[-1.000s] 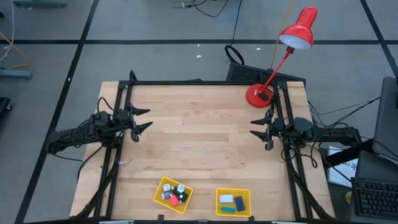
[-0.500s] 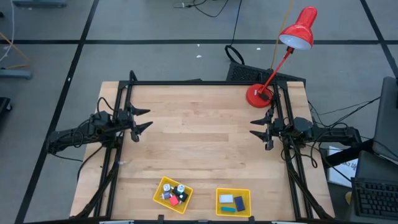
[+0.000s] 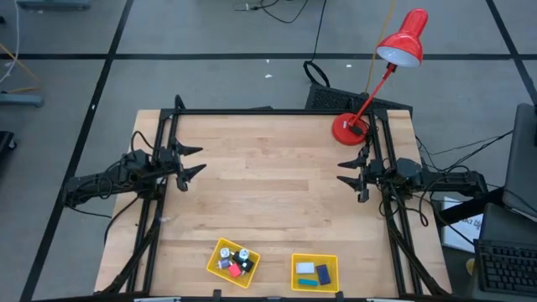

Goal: Pick & Place Office items
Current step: Return to Home Position

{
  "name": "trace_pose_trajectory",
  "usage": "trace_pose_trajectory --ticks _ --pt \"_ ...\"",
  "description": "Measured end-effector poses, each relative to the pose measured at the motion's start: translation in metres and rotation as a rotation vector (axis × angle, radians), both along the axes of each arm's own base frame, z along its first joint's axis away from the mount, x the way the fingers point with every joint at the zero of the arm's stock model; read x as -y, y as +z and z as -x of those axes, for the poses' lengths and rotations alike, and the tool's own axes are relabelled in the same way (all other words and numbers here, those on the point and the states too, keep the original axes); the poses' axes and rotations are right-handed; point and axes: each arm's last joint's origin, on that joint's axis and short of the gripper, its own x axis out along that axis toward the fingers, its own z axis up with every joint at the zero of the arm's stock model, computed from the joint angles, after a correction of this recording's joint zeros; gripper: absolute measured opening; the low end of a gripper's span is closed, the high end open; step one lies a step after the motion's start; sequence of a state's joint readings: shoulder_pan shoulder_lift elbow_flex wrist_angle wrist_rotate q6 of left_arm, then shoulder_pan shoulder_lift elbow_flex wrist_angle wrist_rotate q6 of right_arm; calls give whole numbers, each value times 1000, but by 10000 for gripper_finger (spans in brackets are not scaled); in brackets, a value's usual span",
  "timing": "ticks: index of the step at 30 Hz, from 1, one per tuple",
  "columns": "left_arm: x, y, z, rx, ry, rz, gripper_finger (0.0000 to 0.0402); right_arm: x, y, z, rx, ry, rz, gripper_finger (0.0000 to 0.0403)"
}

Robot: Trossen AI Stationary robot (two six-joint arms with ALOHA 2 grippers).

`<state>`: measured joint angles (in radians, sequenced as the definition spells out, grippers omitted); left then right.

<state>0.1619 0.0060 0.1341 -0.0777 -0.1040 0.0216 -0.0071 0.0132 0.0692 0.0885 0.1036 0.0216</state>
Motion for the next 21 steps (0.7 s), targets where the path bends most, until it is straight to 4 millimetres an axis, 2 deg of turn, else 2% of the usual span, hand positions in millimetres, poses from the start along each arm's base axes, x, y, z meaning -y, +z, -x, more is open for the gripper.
trace_pose_trajectory --ticks 9,21 --pt "0 0 0 0 0 0 276 0 0 0 0 0 0 196" --pt "0 0 0 0 0 0 296 0 0 0 0 0 0 197"
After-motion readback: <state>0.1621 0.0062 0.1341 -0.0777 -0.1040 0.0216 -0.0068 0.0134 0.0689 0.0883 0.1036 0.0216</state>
